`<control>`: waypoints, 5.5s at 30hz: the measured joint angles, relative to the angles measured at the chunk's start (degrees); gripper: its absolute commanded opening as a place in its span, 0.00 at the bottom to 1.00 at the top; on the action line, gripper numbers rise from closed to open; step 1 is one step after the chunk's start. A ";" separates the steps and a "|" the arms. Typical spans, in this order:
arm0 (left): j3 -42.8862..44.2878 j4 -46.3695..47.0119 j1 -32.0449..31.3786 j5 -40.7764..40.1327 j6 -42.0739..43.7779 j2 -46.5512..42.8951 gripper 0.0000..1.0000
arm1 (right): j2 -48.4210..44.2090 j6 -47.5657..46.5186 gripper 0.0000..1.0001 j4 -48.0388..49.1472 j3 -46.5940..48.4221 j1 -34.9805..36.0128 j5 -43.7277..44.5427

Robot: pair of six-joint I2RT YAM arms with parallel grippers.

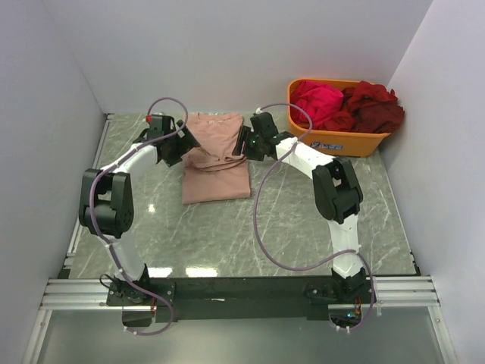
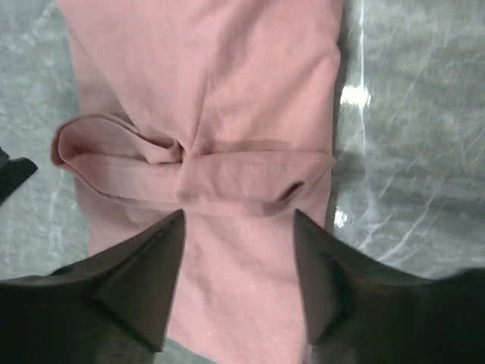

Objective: Fold and stack the t-shirts
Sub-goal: Fold the tshirt

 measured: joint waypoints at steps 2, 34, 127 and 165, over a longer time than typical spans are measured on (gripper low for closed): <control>0.48 0.57 0.42 0.52 -0.09 -0.50 1.00 | -0.11 -0.90 0.77 0.35 0.24 -0.26 -0.92; -35.85 11.17 0.59 10.80 -5.01 -19.89 0.99 | 4.20 0.09 0.83 14.36 -5.57 8.44 -3.98; -53.11 -10.49 -9.35 -4.76 -12.66 -56.17 0.01 | -38.07 1.75 0.15 5.97 -53.48 15.08 2.91; -31.56 -21.53 -9.66 -13.03 -11.72 -51.52 0.01 | -35.91 -1.86 0.00 4.63 -33.88 14.38 2.86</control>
